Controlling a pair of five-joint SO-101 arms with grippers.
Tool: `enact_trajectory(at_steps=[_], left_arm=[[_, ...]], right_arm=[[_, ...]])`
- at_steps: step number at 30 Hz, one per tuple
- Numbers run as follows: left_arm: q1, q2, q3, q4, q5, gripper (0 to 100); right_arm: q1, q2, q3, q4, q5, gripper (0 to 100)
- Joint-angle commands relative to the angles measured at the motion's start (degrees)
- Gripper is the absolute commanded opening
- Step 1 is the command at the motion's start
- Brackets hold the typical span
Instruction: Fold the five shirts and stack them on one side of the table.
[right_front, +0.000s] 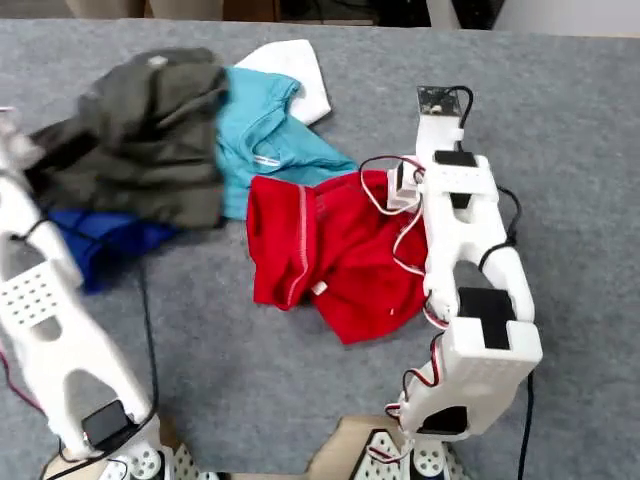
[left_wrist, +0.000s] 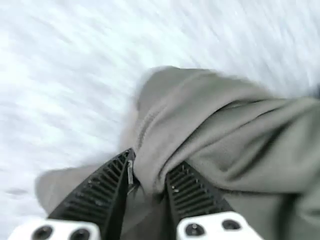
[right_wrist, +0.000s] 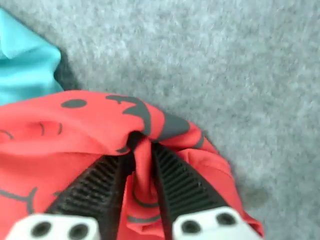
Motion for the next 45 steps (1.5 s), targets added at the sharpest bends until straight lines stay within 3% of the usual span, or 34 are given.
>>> enact_trajectory(at_steps=[1, 5, 9, 11, 15, 20, 25, 32, 37, 41, 45], left_arm=[[-4.75, -1.45, -10.73, 1.14, -0.88, 2], [-2.9, -1.63, -15.03, 2.73, -0.35, 6], [5.19, -7.16, -14.51, 10.2, 10.55, 29], [10.55, -9.27, -13.45, 9.93, 13.89, 30], [24.18, -10.59, -13.19, 8.7, 13.36, 29], [38.95, -6.46, -7.12, -0.09, 13.63, 29], [46.15, 1.54, 4.13, -13.63, 12.84, 29], [45.45, 9.98, 9.05, -19.08, 5.89, 18], [41.76, 10.77, 8.53, -18.37, 5.19, 2], [36.84, 10.77, 6.68, -14.68, 8.09, 2], [29.27, 10.77, -4.04, -6.77, 10.46, 2]], right_arm=[[-0.84, -0.31, 0.13, -2.64, 0.53, 0.6], [-0.84, -0.22, 0.13, -2.64, 0.53, 0.7], [-0.84, -0.22, 0.13, -2.64, 0.53, 0.7], [-0.84, -0.22, 0.13, -2.64, 0.53, 0.7], [-0.84, -0.22, 0.13, -2.64, 0.53, 0.7], [-0.84, -0.22, 0.13, -2.64, 0.53, 0.7], [-0.84, -0.22, 0.13, -2.73, 0.53, 0.7], [-0.84, -0.22, 0.13, -2.73, 0.53, 0.8], [-0.84, -0.13, 0.13, -2.73, 0.53, 0.8], [-0.84, -0.13, 0.13, -2.73, 0.53, 0.8], [-0.84, -0.13, 0.13, -2.73, 0.53, 0.8]])
